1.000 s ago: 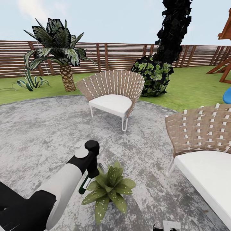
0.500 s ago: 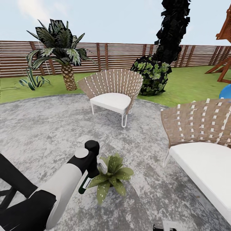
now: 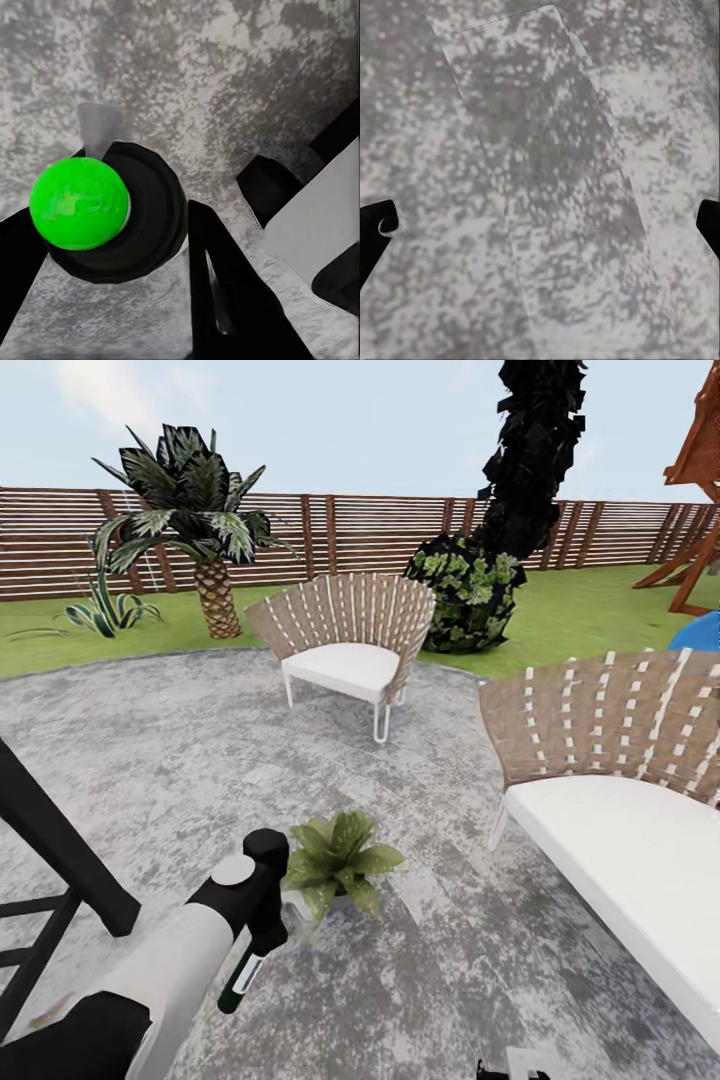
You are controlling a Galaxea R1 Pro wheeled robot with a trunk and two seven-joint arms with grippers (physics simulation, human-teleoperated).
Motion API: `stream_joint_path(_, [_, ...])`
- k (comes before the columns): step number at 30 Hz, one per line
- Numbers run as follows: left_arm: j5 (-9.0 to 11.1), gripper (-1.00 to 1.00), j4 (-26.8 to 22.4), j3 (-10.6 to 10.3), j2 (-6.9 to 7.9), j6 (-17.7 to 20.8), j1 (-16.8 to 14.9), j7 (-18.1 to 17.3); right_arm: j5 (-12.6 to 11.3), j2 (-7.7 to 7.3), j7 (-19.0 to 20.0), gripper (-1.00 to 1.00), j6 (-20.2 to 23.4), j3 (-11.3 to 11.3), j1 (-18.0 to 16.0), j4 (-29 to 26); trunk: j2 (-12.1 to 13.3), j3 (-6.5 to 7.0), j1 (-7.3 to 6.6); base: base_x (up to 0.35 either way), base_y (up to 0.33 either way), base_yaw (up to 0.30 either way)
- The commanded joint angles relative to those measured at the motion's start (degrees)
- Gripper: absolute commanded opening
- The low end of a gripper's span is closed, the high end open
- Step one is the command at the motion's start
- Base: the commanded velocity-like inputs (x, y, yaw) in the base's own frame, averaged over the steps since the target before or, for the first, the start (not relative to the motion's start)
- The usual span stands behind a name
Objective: Pick up the pesticide atomizer in the garden and spray insectifuge to fully cover both potted plants in the garden.
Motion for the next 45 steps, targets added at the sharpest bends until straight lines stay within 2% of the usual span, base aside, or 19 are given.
stream_joint_path(1, [0.4,-1.0,-0.1,0.0,0.58,0.6,0.4,-0.6,-0.3,0.02,-0.2,1.0,-0.2,0.3,0.0,0.0,0.0,-0.04,-0.05,-0.331,-0.017,0.0])
stream_joint_path(5, [10.4,-1.0,-0.2,1.0,3.57,0.3,2.6,0.2,-0.3,0.02,-0.2,1.0,-0.2,0.3,0.0,0.0,0.0,-0.04,-0.05,-0.114,-0.004,0.0])
stream_joint_path(7, [18.8,-1.0,-0.3,1.4,4.44,-1.3,4.4,7.4,-0.3,0.02,-0.2,1.0,-0.2,0.3,0.0,0.0,0.0,-0.04,-0.05,-0.015,-0.001,0.0])
stream_joint_path(8, [21.6,-1.0,-0.2,1.5,4.58,-3.0,5.1,9.9,-0.3,0.01,-0.2,1.0,-0.2,0.3,0.0,0.0,0.0,-0.04,-0.05,-0.007,0.0,0.0])
stream_joint_path(10, [28.7,-1.0,0.3,1.6,4.85,-10.1,7.1,16.8,-0.3,-0.05,-0.2,1.0,-0.2,0.3,0.0,0.0,0.0,-0.04,-0.05,-0.003,0.0,0.0])
stream_joint_path(12, [32.8,-1.0,0.5,1.7,5.03,-14.6,9.0,20.7,-0.3,-0.06,-0.2,1.0,-0.2,0.3,0.0,0.0,0.0,-0.04,-0.05,-0.001,0.0,0.0])
stream_joint_path(14, [36.5,-1.0,0.6,1.9,5.28,-22.1,11.7,23.9,-0.3,-0.11,-0.1,1.0,-0.2,0.4,0.0,0.0,0.0,-0.04,-0.05,0.0,0.0,0.0])
stream_joint_path(16, [37.7,-1.0,0.6,2.2,6.2,-29.3,13.1,24.7,-0.3,-0.22,-0.1,1.0,-0.1,0.4,0.0,0.0,0.0,-0.04,-0.05,0.0,0.0,0.0])
stream_joint_path(17, [38.3,-1.0,0.7,3.2,6.85,-33.4,13.4,25.0,-0.2,-0.67,0.0,1.0,-0.1,0.4,0.0,0.0,0.0,-0.04,-0.05,0.0,0.0,0.0])
stream_joint_path(18, [40.1,-1.0,1.4,7.0,7.65,-38.2,13.6,24.9,0.6,-1.49,0.0,1.0,-0.2,1.1,0.0,-0.2,0.0,-0.04,-0.05,0.0,0.0,0.0])
stream_joint_path(20, [42.4,-1.0,2.7,12.6,8.64,-43.4,13.7,24.6,1.9,-2.38,0.3,1.0,-0.1,2.4,0.0,-1.0,0.0,-0.04,-0.05,0.0,0.0,0.0])
stream_joint_path(21, [43.1,-1.0,3.2,15.0,9.34,-45.9,13.7,24.4,2.6,-2.71,0.8,1.0,-0.1,2.8,0.0,-1.3,0.0,-0.04,-0.05,0.0,0.0,0.0])
stream_joint_path(23, [43.6,-1.0,4.3,16.9,10.44,-48.8,13.7,24.1,3.2,-2.94,2.3,1.0,-0.1,3.3,0.0,-1.5,0.0,-0.04,-0.05,0.0,0.0,0.0])
stream_joint_path(27, [43.6,-1.0,7.5,17.4,10.98,-50.2,13.6,23.8,4.5,-3.46,4.2,1.0,-0.1,3.5,0.0,-2.1,0.0,-0.04,-0.05,0.0,0.0,0.0])
stream_joint_path(30, [43.7,-1.0,8.0,17.6,10.51,-50.1,13.3,23.7,8.1,-4.42,4.5,1.0,-0.1,3.4,0.0,-6.5,0.0,-0.04,-0.05,0.0,0.0,0.0])
stream_joint_path(36, [43.7,-1.0,8.1,17.5,10.37,-49.7,13.1,23.8,18.9,-4.8,11.7,1.0,0.0,3.4,-0.1,-13.3,0.0,-0.04,-0.05,0.0,0.0,0.0])
stream_joint_path(40, [43.3,-1.0,8.1,17.4,10.65,-50.0,13.2,23.8,31.2,-4.73,18.8,1.0,0.1,3.3,-0.1,-18.1,0.0,-0.04,-0.05,0.0,0.0,0.0])
stream_joint_path(41, [43.2,-1.0,8.1,17.3,10.67,-50.2,13.2,23.8,33.0,-4.71,21.9,1.0,0.2,3.3,-0.1,-20.5,0.0,-0.04,-0.05,0.0,0.0,0.0])
stream_joint_path(45, [43.0,-1.0,8.1,16.9,10.43,-50.3,13.3,23.8,34.7,-4.65,31.8,1.0,0.3,3.3,-0.1,-26.0,0.0,-0.04,-0.05,0.0,0.0,0.0])
